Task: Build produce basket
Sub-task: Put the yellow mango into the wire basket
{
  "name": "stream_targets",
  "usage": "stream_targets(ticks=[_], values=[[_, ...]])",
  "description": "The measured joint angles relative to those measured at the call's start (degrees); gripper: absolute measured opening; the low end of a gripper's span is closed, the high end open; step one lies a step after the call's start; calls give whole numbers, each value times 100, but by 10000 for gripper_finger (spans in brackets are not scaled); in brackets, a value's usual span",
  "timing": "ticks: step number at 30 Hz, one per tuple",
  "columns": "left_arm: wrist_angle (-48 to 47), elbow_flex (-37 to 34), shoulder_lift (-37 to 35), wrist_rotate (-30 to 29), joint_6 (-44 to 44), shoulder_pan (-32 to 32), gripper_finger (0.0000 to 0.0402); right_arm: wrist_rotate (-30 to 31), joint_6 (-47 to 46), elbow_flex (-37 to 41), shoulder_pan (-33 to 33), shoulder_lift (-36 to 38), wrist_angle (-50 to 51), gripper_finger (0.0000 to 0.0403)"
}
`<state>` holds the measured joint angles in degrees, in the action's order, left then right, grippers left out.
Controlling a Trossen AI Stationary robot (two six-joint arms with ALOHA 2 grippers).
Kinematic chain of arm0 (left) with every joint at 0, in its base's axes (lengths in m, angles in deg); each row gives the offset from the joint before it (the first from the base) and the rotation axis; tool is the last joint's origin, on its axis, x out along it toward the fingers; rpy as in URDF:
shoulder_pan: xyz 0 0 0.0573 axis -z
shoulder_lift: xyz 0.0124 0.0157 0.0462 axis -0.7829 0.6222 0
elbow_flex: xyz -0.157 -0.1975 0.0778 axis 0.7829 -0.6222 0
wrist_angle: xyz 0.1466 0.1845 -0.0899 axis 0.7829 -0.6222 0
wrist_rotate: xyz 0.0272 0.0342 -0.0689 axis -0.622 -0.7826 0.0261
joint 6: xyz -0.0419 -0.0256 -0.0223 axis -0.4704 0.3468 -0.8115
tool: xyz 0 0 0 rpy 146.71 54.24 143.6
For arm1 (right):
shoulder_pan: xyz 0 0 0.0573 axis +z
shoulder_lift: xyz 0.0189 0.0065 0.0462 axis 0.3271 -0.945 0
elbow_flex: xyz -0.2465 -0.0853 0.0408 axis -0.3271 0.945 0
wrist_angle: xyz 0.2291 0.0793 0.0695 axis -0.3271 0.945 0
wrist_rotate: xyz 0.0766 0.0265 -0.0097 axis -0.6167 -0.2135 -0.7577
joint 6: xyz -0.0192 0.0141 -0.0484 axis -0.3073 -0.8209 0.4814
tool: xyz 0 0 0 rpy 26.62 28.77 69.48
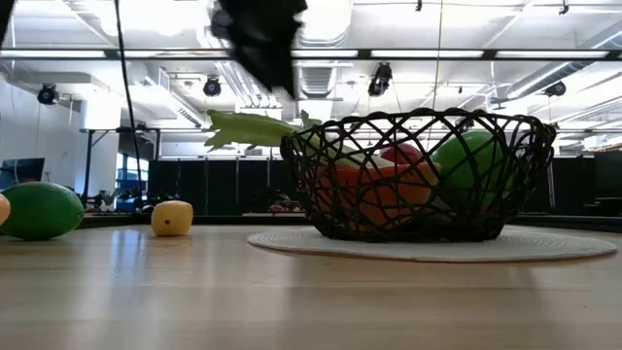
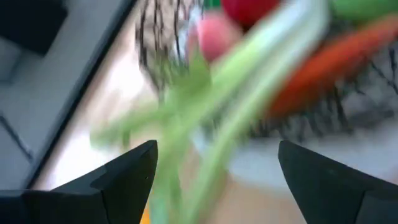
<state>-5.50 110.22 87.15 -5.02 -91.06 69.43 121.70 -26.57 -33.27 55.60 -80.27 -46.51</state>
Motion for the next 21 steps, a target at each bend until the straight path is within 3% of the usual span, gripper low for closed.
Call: stream_targets(ticks=[5,8,14,17,21], values=[[-1429,-102,-214,10,-2477,1152,316,-32,-56,4,0,0,-16,139],[-1983,-110,-214,435,-3573,1741,316,-26,-60,7,0,0,-19,139],[-2262,-488,-214,2210,-4626,2361,316,-20,14,7,-43,0,-3,139],[-2271,-969,-214,3159,-4667,2372,316,-20,52,9,-74,0,26,139],[-2180,-1819,-308,3973,-4522,2267,316,-22,112,13,-109,0,64,139]])
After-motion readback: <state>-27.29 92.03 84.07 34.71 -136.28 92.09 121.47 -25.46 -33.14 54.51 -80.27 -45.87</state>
